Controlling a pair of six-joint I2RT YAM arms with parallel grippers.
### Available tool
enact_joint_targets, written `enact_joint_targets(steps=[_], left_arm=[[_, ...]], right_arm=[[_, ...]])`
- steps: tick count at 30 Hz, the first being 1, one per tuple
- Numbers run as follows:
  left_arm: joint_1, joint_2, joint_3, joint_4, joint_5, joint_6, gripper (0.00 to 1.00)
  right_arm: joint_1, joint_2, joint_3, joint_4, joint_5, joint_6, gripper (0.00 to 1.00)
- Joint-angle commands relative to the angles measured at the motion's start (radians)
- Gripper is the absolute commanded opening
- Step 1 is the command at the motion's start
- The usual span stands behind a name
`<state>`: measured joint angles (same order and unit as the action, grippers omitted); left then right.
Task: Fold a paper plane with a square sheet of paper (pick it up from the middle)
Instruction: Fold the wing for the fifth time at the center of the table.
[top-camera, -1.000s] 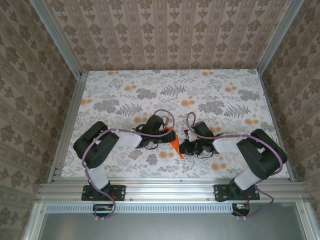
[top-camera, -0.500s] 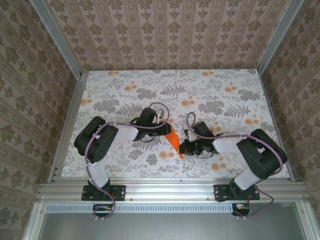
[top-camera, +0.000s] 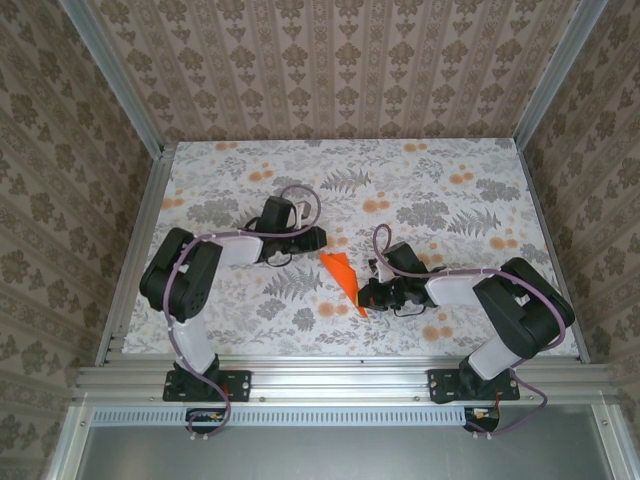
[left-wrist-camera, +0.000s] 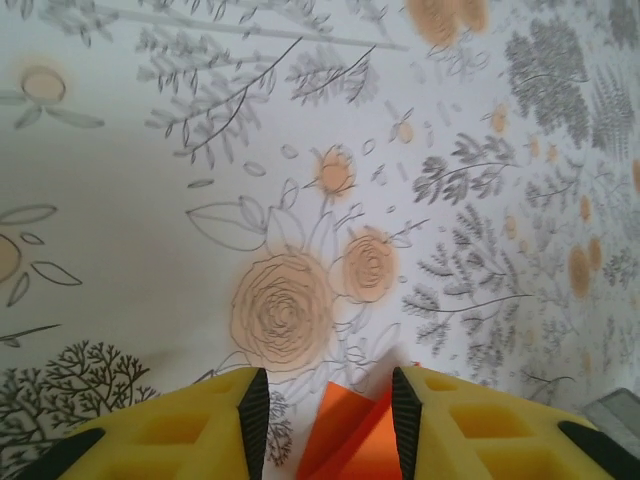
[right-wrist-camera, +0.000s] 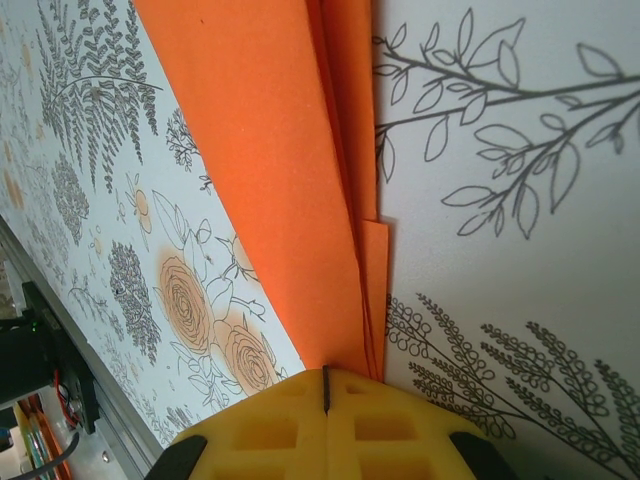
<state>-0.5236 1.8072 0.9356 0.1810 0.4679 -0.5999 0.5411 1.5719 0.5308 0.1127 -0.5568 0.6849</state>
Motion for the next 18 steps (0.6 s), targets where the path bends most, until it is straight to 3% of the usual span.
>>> enact_joint_targets(steps=[1, 7, 11, 18], left_arm=[[-0.01, -0.133, 0.028, -0.104, 0.011, 0.039, 0.41], [-0.143, -0.296, -0.055, -0.174, -0.109, -0.022, 0.42], [-0.268, -0.36, -0.138, -0.139, -0.265, -0.102, 0.42], [-0.367, -0.254, -0.119, -0.058, -0.269, -0.189, 0.42]], right_arm=[[0.016, 0.022, -0.024, -0.178, 0.092, 0.008, 0.04], [0.016, 0.006, -0.012, -0.186, 0.121, 0.029, 0.05], [0.016, -0.025, -0.03, -0.166, 0.127, 0.031, 0.05], [0.016, -0.04, -0.064, -0.129, 0.122, 0.028, 0.06]])
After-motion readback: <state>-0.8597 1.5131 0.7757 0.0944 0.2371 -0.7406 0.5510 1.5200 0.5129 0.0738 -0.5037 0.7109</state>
